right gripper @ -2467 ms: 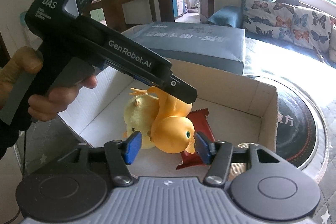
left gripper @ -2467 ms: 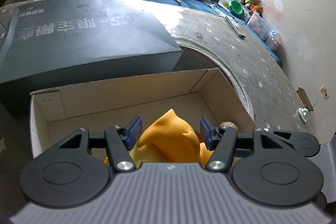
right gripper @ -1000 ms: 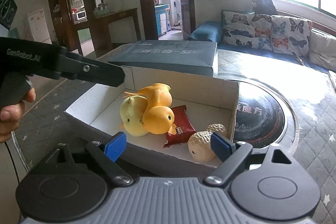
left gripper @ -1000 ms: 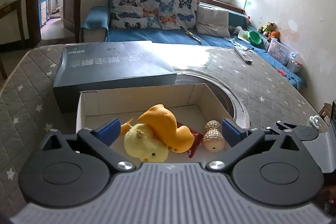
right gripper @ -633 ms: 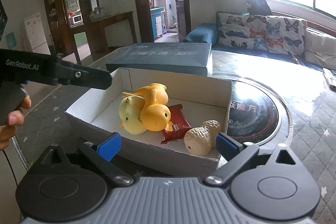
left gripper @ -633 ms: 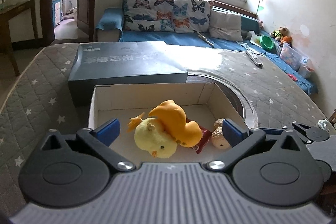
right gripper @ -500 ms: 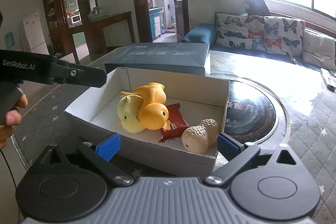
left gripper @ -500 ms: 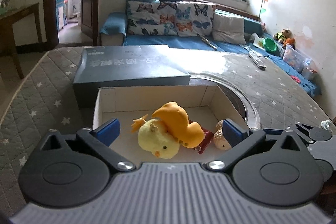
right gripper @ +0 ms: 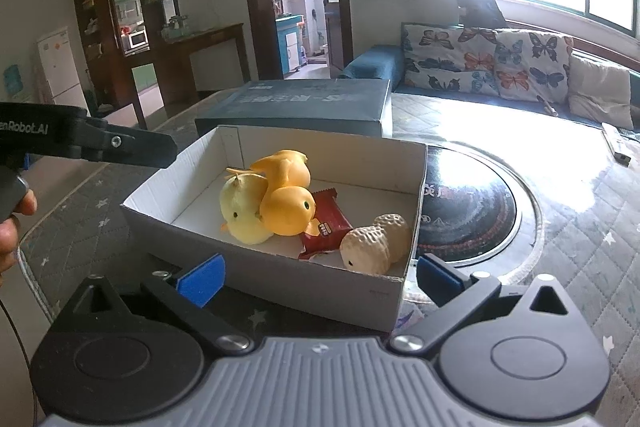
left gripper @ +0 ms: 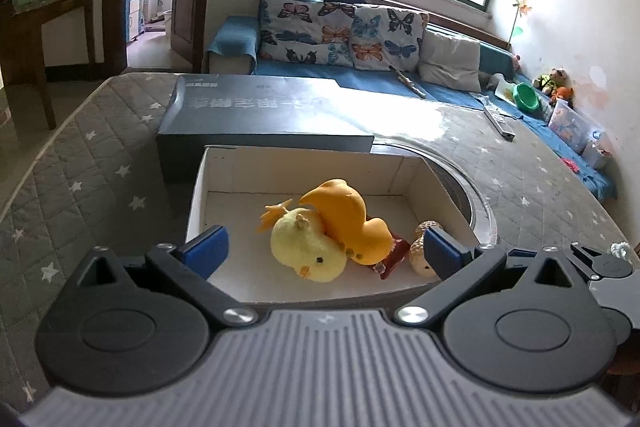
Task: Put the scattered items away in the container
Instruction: 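Withdraw the right tool up and away from the box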
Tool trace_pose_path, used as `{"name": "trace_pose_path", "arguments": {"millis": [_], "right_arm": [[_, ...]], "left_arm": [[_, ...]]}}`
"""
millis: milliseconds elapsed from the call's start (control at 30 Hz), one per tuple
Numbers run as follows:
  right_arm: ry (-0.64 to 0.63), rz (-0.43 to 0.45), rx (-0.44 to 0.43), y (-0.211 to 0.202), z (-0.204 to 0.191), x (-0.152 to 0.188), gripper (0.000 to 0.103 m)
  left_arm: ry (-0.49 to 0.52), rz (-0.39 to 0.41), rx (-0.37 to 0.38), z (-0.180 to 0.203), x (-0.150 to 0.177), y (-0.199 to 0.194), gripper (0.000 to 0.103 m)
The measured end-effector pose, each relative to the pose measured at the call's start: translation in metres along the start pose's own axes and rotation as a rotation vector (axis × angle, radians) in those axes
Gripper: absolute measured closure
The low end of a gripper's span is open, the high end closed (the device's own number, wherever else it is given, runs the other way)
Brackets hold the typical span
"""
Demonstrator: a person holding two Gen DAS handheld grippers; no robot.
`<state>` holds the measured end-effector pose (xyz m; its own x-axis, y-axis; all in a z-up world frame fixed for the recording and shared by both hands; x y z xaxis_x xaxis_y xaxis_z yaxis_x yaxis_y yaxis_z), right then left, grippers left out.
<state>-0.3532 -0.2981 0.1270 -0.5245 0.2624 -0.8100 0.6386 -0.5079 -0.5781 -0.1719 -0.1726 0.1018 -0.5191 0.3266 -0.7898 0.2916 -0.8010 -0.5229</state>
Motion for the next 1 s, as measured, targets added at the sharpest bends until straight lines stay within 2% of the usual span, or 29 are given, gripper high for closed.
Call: {"name": "trace_pose_path", "arguments": {"millis": [133,667,800,1000], "right_arm": [[0.003,0.003,0.002,-0.002,-0.001,0.002,0.0],[-0.003,-0.007,0.029,-0.011,-0.005,0.016,0.0],[-0.003,-0.006,0.031,-0.015,-0.005,0.02,0.0],[-0.009,0.005,0.04,-0.023,-0.003,0.027,0.0]], "left_arm": [[0.02,0.01,-0.036,0.003,0.003,-0.006,0.0],[0.036,-0.029,-0.045,0.014,0.022,-0.012,0.0],[0.03,-0.025,-0.082,0.014,0.027,-0.014,0.0],[0.036,-0.023,-0.095,0.021,0.036,-0.018,0.0]]}}
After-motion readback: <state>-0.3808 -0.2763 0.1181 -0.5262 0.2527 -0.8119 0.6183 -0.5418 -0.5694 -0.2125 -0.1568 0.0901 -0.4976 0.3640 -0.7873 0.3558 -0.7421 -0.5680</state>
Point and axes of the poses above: each gripper's, at about its wrist camera, not at the fingertips, and y roughly the way its jaws point, z to its right, x to its underside, the point moved 4 cm from there along y, roughly the way its jaws point, and after that the axes turned 15 degrees about x, right-handed, at the moved point
